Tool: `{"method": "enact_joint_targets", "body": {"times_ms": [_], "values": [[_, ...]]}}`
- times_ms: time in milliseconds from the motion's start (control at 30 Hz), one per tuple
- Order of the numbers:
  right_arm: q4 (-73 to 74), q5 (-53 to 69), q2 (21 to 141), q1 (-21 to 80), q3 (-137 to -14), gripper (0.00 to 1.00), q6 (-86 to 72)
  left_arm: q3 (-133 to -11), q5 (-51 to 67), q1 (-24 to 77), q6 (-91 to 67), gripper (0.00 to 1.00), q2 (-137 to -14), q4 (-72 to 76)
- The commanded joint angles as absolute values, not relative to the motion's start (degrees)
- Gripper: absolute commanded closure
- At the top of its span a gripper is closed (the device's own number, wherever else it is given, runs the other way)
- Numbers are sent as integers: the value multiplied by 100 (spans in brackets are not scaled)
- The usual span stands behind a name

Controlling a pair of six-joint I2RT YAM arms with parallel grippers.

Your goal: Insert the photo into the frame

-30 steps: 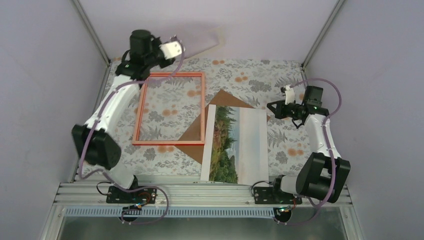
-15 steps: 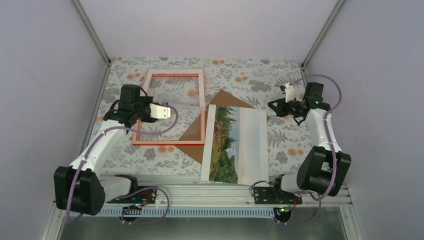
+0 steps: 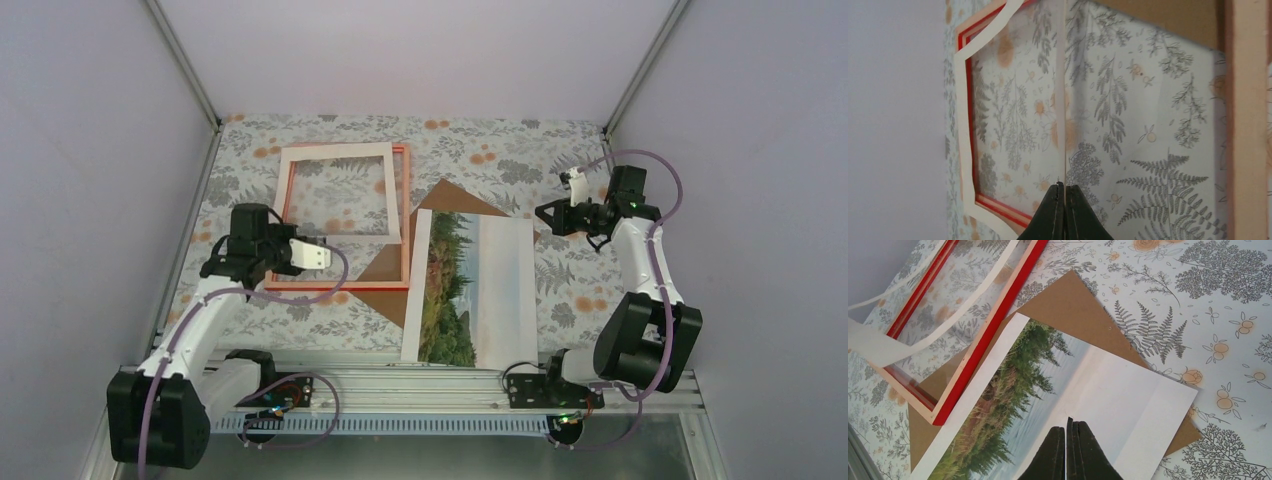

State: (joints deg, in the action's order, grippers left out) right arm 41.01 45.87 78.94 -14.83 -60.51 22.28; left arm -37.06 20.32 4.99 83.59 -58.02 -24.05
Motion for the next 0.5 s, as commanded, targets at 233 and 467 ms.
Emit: {"method": "enact_joint_targets", "body": {"times_ms": [233,467], "values": [[4196,4605,7812,-1537,-6053,96,2286,-3149,2637,475,8935,97,-5680,-1638],[4212,4587,7847,-1529,-6110,96,2255,-3079,2581,475,9086,98,-5974,-1344]]}}
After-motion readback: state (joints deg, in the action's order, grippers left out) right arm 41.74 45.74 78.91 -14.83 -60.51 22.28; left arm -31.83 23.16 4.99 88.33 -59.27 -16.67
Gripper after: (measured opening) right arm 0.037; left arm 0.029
